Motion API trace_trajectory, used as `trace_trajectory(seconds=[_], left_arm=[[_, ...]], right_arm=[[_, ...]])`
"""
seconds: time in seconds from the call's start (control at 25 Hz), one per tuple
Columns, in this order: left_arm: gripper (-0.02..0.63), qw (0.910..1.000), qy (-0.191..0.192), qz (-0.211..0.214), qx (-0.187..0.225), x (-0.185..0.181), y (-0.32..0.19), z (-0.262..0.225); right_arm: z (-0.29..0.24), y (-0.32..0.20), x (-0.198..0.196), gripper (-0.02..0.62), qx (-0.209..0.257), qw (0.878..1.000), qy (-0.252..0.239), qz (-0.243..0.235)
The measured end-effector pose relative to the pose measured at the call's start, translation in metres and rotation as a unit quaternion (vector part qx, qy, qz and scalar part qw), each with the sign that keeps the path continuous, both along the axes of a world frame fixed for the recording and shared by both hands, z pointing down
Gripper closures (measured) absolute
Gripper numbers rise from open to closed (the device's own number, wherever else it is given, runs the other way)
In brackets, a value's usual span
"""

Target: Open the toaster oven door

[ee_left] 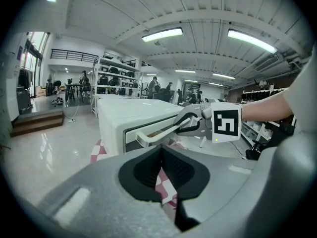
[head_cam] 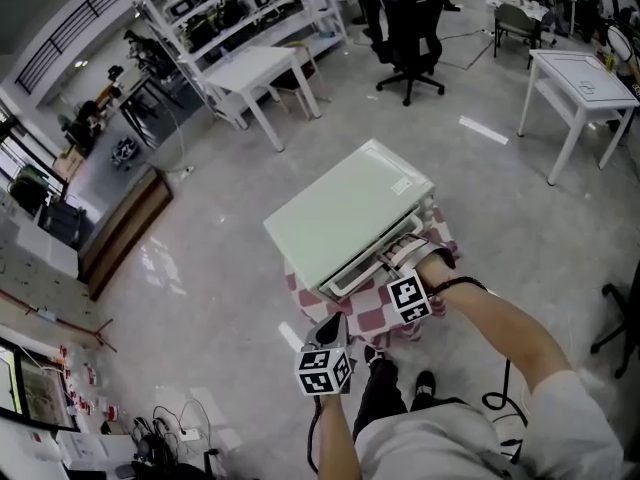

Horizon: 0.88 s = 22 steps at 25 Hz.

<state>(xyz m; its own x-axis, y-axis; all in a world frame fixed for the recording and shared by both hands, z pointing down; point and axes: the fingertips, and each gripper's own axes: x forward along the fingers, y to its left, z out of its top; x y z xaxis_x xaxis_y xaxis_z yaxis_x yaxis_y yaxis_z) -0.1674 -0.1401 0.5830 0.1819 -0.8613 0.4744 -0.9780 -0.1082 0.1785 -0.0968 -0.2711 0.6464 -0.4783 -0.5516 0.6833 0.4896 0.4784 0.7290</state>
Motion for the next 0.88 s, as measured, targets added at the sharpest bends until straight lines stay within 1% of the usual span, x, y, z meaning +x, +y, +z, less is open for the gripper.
trace_trajectory(seconds=[0.24, 0.68, 0.88], left_arm=[[0.600, 1.0000, 0.001, -0.002, -0.006, -0.001, 0.001, 0.009], [0.600, 0.9999, -0.002, -0.008, 0.008, 0.000, -0.005, 0.002], [0.600, 0.9998, -0.004, -0.015, 0.011, -0.005, -0.006, 0.001]], right_arm=[[0.004, 0.005, 0.005, 0.500, 0.011, 1.000, -0.004, 0.009], [0.009, 0.024, 0.021, 0.502, 0.019, 1.000, -0.008, 0.011], [0.010, 0.028, 0.025, 0.502, 0.021, 1.000, -0.010, 0.012]])
